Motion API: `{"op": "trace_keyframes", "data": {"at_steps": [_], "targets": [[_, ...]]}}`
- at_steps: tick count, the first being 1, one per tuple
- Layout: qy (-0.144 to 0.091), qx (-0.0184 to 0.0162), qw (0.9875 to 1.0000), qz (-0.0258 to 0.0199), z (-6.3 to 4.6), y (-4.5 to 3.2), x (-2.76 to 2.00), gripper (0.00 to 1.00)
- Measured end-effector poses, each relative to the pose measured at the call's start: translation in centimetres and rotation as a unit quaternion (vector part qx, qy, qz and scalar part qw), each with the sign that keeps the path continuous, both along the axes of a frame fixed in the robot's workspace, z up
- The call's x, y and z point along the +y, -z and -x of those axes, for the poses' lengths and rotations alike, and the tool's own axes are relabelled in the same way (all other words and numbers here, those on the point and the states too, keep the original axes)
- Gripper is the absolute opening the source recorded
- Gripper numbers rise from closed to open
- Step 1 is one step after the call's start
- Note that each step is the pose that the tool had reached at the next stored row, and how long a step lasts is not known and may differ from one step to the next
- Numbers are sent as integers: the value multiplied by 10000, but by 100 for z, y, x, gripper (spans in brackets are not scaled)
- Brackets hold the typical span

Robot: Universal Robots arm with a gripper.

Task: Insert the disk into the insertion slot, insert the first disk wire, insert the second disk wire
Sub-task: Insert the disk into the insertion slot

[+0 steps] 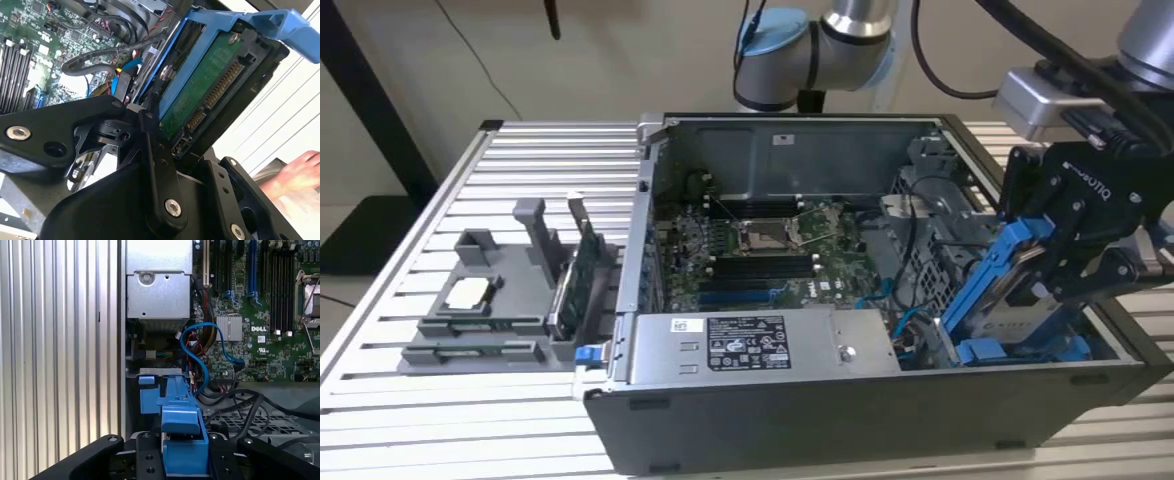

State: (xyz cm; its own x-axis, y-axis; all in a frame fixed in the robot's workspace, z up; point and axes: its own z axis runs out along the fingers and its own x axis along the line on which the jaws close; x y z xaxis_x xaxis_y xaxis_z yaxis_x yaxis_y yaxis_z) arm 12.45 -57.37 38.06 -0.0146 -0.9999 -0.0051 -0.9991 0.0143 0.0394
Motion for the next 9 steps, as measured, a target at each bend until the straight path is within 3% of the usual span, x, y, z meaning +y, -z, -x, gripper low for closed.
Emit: {"op": "trace_keyframes", "data": {"at_steps": [9], "targets": [[0,0,10000,-1,0,12,0,33]]}}
